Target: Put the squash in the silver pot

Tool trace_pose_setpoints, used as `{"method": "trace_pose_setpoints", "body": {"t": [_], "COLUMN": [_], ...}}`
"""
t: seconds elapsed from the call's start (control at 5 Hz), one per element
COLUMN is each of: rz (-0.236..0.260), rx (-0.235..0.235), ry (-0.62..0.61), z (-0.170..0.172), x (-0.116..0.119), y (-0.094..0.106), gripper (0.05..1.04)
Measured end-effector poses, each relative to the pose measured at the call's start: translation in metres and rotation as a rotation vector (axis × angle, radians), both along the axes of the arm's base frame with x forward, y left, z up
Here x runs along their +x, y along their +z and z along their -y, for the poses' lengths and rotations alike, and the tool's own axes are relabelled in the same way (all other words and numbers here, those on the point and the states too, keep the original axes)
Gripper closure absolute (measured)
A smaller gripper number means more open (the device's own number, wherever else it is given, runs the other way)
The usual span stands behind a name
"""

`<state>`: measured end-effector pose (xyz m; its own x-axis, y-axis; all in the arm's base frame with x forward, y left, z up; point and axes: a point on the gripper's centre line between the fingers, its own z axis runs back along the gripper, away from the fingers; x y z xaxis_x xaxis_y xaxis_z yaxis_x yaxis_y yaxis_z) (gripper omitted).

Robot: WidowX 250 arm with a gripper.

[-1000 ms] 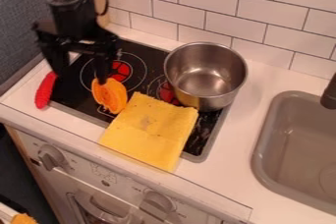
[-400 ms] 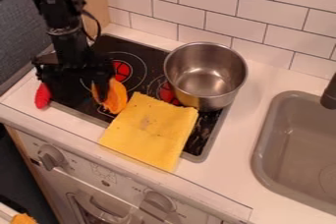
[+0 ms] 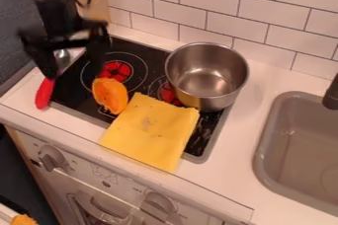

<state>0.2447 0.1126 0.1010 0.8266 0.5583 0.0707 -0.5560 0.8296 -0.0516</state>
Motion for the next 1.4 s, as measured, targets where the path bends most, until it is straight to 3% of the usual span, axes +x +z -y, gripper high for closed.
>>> {"method": "trace_pose_setpoints", "body": {"t": [0.2,0.4,0.6,1.2,1.4], "rz": [0.008,-0.053,-0.077,-0.076,-0.097], "rx": [-0.004,0.018,0.049,0.052,0.101], "ry": [0.004,-0.028,-0.005,0.070,0.048], "z": [0.000,0.003,0.002,0.017,0.017], "x": [0.007,0.016,0.020,0.022,0.018], "y": [-0.004,-0.032,-0.046,-0.058,-0.064], "gripper": [0.083,0.083,0.083,0.084,0.083]}}
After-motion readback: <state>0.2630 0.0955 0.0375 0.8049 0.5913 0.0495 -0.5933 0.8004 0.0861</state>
